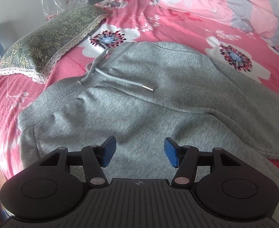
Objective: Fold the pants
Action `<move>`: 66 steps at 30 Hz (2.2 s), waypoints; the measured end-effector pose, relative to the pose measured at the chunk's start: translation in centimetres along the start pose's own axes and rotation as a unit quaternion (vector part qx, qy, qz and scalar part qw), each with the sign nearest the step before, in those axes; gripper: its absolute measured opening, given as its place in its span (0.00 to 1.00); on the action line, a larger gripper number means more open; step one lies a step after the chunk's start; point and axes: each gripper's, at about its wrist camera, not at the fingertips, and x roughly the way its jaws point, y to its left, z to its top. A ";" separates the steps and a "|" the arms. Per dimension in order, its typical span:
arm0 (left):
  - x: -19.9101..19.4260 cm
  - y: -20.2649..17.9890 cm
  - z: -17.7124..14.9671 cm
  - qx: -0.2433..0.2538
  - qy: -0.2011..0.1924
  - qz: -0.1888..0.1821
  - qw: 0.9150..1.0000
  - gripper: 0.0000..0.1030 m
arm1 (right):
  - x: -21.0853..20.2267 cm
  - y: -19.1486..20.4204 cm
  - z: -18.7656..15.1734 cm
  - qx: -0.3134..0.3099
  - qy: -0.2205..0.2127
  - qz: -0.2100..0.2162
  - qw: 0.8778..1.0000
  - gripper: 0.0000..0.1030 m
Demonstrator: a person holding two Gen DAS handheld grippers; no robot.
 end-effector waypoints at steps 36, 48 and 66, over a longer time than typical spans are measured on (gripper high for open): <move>-5.3 13.1 -1.8 -0.170 0.056 -0.066 0.982 1.00 | -24.4 -6.2 -22.5 0.327 0.304 0.317 0.837 1.00; -0.2 16.5 -3.9 -0.310 0.142 -0.151 0.928 1.00 | -27.6 0.4 -30.1 0.360 0.385 0.364 0.768 1.00; -1.9 13.5 -1.1 -0.178 0.016 -0.059 0.982 1.00 | -25.5 -4.3 -31.7 0.454 0.303 0.250 0.800 1.00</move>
